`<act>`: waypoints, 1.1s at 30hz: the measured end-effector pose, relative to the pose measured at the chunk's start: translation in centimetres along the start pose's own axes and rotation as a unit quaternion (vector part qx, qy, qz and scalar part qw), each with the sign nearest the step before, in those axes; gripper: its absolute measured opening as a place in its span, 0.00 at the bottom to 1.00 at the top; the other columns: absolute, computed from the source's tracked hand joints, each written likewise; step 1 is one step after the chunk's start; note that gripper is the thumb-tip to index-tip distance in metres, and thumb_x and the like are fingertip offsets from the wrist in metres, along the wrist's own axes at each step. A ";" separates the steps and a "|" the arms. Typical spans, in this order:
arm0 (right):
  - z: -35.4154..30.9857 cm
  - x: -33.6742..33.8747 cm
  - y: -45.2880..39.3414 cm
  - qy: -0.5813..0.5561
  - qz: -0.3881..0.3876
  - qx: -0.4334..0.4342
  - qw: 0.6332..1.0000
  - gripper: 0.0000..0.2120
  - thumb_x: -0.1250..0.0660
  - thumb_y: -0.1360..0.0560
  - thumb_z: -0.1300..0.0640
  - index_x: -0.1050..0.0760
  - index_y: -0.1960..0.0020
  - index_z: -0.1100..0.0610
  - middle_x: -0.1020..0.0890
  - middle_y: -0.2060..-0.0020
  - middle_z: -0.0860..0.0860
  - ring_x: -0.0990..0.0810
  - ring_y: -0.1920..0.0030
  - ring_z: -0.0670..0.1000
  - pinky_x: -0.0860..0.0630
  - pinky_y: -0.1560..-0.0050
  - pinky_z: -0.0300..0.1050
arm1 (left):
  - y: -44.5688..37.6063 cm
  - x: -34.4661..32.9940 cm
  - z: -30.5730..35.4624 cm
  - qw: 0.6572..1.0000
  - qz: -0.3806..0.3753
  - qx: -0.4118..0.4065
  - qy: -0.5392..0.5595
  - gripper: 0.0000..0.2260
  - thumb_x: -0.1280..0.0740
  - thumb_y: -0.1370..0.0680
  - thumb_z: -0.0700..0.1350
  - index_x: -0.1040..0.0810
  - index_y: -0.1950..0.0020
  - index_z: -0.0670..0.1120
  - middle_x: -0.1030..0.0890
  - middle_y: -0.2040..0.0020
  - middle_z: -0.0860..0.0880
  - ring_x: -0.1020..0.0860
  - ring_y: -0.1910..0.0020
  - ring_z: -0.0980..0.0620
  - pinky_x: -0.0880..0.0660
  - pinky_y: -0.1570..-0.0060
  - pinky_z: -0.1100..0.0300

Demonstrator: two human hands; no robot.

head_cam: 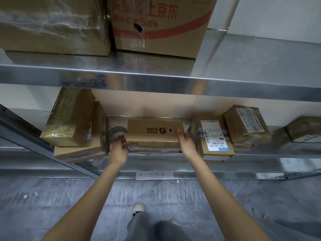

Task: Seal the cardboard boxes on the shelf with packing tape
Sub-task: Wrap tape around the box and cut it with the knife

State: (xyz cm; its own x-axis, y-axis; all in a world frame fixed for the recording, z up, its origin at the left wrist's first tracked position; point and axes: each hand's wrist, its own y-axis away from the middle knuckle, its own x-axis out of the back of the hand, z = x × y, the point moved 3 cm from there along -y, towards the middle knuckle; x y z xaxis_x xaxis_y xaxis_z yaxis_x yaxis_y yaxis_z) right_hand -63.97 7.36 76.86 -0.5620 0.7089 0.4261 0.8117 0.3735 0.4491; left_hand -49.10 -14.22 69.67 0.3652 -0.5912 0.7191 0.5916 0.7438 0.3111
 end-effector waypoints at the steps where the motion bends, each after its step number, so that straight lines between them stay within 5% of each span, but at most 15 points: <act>1: 0.1 0.0 0.0 -0.001 0.003 0.003 1.000 0.28 0.51 0.18 0.40 0.36 0.26 0.56 0.29 0.29 0.55 0.32 0.29 0.57 0.38 0.31 0.46 | 0.5 -0.1 -0.3 0.995 -0.004 -0.031 -0.092 0.18 0.41 0.20 0.35 0.29 0.30 0.40 0.27 0.33 0.39 0.31 0.32 0.40 0.31 0.34 0.47; 4: 0.2 0.1 -0.1 -0.009 0.015 0.011 1.000 0.28 0.51 0.18 0.40 0.34 0.27 0.57 0.28 0.30 0.56 0.31 0.30 0.58 0.37 0.32 0.46 | 2.6 -0.4 -0.5 0.967 0.010 -0.084 -0.240 0.19 0.39 0.23 0.33 0.30 0.32 0.40 0.27 0.35 0.39 0.31 0.35 0.41 0.30 0.38 0.51; 10: 0.3 -0.3 -0.2 0.016 0.019 0.004 1.000 0.30 0.52 0.19 0.38 0.35 0.27 0.57 0.27 0.32 0.57 0.29 0.32 0.59 0.35 0.37 0.46 | 7.6 -0.3 -1.5 0.967 0.086 -0.054 -0.235 0.07 0.37 0.22 0.38 0.23 0.45 0.42 0.20 0.48 0.43 0.25 0.45 0.43 0.37 0.48 0.51; 14: 0.4 -0.4 -0.4 0.023 0.015 -0.005 1.000 0.30 0.51 0.19 0.38 0.36 0.26 0.58 0.27 0.33 0.58 0.28 0.34 0.59 0.35 0.41 0.45 | 12.0 -0.6 0.0 0.976 0.137 -0.139 -0.098 0.06 0.41 0.19 0.44 0.26 0.52 0.44 0.23 0.59 0.49 0.27 0.59 0.48 0.34 0.48 0.48; 17: -0.2 0.2 0.3 0.107 0.085 0.019 0.991 0.34 0.46 0.20 0.38 0.46 0.23 0.57 0.35 0.28 0.61 0.35 0.29 0.63 0.35 0.34 0.53 | 14.6 -1.2 2.6 0.980 0.042 -0.159 0.108 0.12 0.48 0.17 0.54 0.31 0.52 0.48 0.24 0.56 0.52 0.27 0.55 0.51 0.31 0.51 0.55; 20: -2.4 1.4 2.8 0.170 0.194 0.160 0.953 0.28 0.40 0.20 0.43 0.39 0.27 0.58 0.33 0.31 0.60 0.33 0.32 0.60 0.31 0.40 0.50 | 15.8 -2.0 5.3 0.955 -0.032 -0.168 0.240 0.09 0.45 0.16 0.49 0.31 0.53 0.49 0.22 0.58 0.54 0.23 0.56 0.54 0.28 0.55 0.63; 25: -1.8 -0.1 5.0 0.102 -0.021 0.192 0.976 0.23 0.40 0.20 0.43 0.29 0.31 0.55 0.27 0.42 0.50 0.26 0.45 0.47 0.31 0.47 0.32 | 16.4 -3.0 7.5 0.937 -0.101 -0.188 0.276 0.08 0.46 0.17 0.50 0.32 0.51 0.48 0.21 0.57 0.54 0.23 0.55 0.53 0.28 0.51 0.60; 28: -0.8 -0.6 5.2 0.031 -0.046 0.155 0.986 0.19 0.39 0.20 0.47 0.25 0.34 0.56 0.27 0.44 0.51 0.27 0.49 0.42 0.35 0.53 0.21 | 16.5 -3.2 7.7 0.936 -0.112 -0.193 0.274 0.07 0.46 0.17 0.52 0.32 0.51 0.51 0.21 0.56 0.53 0.23 0.56 0.50 0.28 0.51 0.56; 33: -1.5 -0.3 5.0 0.017 -0.119 0.114 0.986 0.16 0.37 0.21 0.47 0.19 0.43 0.57 0.21 0.47 0.48 0.26 0.46 0.41 0.34 0.52 0.26 | 16.4 -2.9 8.3 0.938 -0.120 -0.202 0.255 0.07 0.46 0.16 0.51 0.32 0.52 0.53 0.22 0.56 0.52 0.24 0.58 0.39 0.28 0.56 0.49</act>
State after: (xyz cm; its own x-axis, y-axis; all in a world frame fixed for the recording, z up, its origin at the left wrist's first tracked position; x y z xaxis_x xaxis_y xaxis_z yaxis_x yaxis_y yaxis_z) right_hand -60.01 8.13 80.12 -0.7427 0.5655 0.3585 0.6687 0.6546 0.3525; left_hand -46.43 2.31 77.88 0.4220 -0.8754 0.2356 0.8871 0.4524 0.0920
